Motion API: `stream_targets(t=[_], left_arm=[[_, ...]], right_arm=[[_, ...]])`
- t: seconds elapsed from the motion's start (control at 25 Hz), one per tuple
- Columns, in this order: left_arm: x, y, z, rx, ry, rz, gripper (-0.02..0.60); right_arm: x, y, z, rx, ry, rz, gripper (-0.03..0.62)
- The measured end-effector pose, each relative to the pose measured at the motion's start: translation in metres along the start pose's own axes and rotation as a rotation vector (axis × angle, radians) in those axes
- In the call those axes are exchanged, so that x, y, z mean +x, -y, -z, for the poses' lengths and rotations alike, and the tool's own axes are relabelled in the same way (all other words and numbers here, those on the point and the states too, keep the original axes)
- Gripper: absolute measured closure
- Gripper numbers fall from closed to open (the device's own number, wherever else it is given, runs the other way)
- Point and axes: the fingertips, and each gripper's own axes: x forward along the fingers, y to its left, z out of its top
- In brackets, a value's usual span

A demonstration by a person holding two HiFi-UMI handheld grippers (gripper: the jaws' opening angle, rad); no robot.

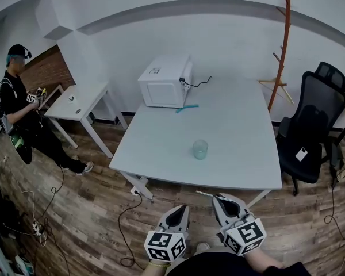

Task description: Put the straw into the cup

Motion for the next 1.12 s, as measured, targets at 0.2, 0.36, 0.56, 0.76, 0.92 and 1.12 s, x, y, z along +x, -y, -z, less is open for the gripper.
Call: stream_targets(t=[0.2,0.36,0.56,0.76,0.92,1.12], left_arm=[[0.015,0.004,-0.005,0.005,0.009,-0.011,0.563],[0.020,0.004,-0.003,0.005,-0.002,-0.024,0.563],[0.021,0.002,0.004,0.000,-0.028,-0.024,0.563],[0.035,-0.003,0.009,0.000,-0.053,-0.003,0.563],[0.056,-0.011,0.004,0.002,-0.054,0.017,0.563],[0.087,-0.024,-0.012,0.003,-0.041,0.041,0.563]], right_arm=[[0.006,0.018,-0.006,-0.004,0.008,-0.008,0.553],[0.008,0.028,-0.006,0.006,0.009,-0.004,0.553],[0.007,0.035,-0.001,0.027,0.005,0.018,0.553],[0.008,0.048,0.006,0.043,-0.001,0.062,0.553],[0.015,0.064,0.007,0.039,-0.002,0.097,0.553],[0.034,0.086,0.007,0.032,-0.016,0.134,0.553]])
